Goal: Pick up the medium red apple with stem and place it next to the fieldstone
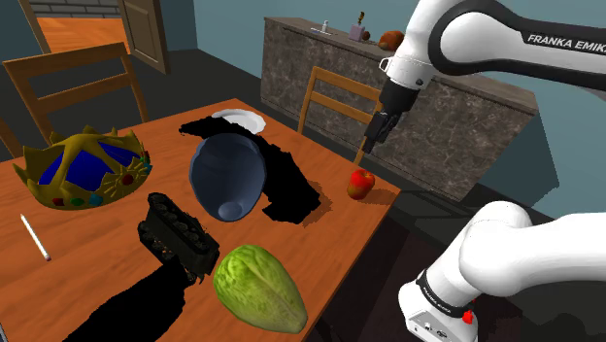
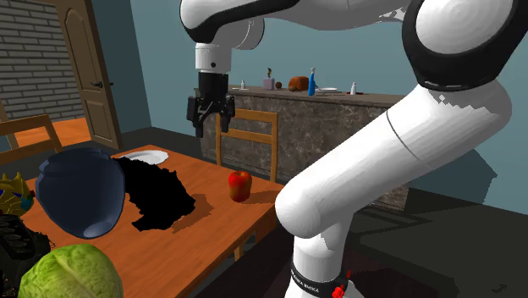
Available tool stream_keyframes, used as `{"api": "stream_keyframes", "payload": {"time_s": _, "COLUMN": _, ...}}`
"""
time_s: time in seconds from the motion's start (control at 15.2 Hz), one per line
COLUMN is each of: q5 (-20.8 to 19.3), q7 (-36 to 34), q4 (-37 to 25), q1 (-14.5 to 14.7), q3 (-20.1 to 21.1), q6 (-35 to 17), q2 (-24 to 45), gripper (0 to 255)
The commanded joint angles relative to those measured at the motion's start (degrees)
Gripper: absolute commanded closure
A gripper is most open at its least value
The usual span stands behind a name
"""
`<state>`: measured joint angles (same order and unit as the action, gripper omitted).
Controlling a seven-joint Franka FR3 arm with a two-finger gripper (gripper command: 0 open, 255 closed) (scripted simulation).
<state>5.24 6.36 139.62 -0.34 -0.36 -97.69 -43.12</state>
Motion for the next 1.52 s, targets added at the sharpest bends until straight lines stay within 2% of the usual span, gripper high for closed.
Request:
{"api": "stream_keyframes", "payload": {"time_s": 0.0, "q5": 0.0, "q7": 0.0, "q4": 0.0, "q1": 0.0, "q3": 0.0, "q6": 0.0, "q2": 0.0, "gripper": 0}}
{"api": "stream_keyframes", "payload": {"time_s": 0.53, "q5": -2.2, "q7": 9.3, "q4": 7.3, "q1": -2.7, "q3": -7.9, "q6": -13.4, "q2": 6.0, "gripper": 0}}
{"api": "stream_keyframes", "payload": {"time_s": 1.06, "q5": -1.4, "q7": 20.0, "q4": 9.1, "q1": -3.7, "q3": -16.4, "q6": -27.3, "q2": 18.4, "gripper": 0}}
{"api": "stream_keyframes", "payload": {"time_s": 1.45, "q5": -0.2, "q7": 20.8, "q4": 11.7, "q1": -2.9, "q3": -16.6, "q6": -32.7, "q2": 21.3, "gripper": 0}}
